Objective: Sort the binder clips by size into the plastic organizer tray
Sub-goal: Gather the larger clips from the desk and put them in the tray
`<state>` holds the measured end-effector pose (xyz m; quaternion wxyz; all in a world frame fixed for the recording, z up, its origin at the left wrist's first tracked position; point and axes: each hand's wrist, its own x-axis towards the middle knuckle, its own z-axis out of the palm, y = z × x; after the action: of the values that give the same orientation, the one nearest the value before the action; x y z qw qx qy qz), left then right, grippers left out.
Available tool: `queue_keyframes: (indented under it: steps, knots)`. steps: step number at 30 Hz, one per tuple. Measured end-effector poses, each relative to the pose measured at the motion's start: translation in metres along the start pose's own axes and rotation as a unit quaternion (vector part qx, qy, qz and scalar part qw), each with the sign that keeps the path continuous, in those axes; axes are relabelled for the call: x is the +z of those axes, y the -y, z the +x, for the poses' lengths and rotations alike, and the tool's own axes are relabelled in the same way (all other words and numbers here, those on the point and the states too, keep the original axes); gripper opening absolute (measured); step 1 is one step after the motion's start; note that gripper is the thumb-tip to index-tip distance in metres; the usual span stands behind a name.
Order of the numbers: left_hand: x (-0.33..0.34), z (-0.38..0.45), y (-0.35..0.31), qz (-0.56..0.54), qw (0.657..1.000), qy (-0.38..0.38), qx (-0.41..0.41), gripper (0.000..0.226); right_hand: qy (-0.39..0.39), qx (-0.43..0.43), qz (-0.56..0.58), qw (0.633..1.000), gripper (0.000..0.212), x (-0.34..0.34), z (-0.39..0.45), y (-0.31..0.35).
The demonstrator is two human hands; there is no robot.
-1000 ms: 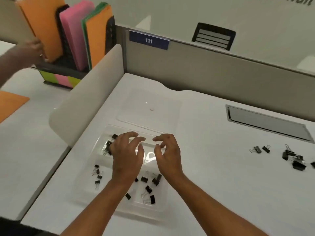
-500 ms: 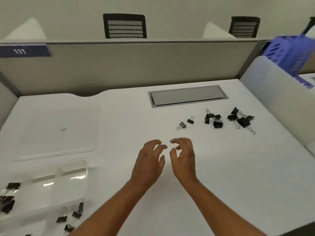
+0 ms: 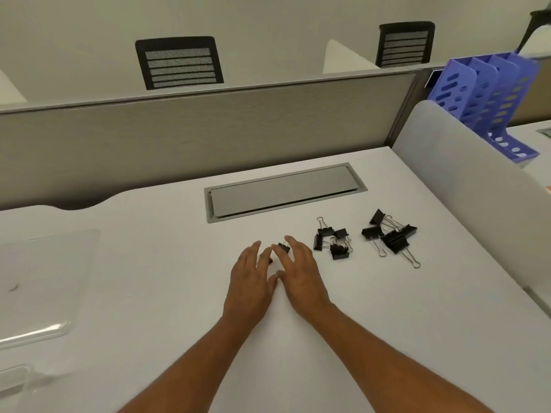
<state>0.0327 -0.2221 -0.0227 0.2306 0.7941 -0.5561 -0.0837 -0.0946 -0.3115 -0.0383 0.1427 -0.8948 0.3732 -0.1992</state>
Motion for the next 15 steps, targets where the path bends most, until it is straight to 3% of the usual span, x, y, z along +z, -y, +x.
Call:
queue_keyframes:
  steps: [3, 5, 10, 15]
  knots:
    - [0.015, 0.012, 0.009, 0.014, 1.0, 0.01, -0.005, 0.059, 0.012, -0.021, 0.005, 1.0, 0.07, 0.012, 0.017, -0.015]
    - [0.023, 0.013, 0.016, 0.019, 1.0, 0.02, -0.011, 0.058, 0.025, -0.041, 0.023, 0.999, 0.06, 0.018, 0.021, -0.021]
    - [0.03, 0.012, 0.02, 0.044, 0.998, -0.043, 0.028, 0.039, 0.033, -0.026, 0.11, 0.993, 0.029, 0.023, 0.02, -0.025]
    - [0.023, 0.008, 0.015, 0.03, 0.996, -0.078, 0.023, 0.033, 0.005, -0.001, 0.127, 0.992, 0.017, 0.013, 0.013, -0.017]
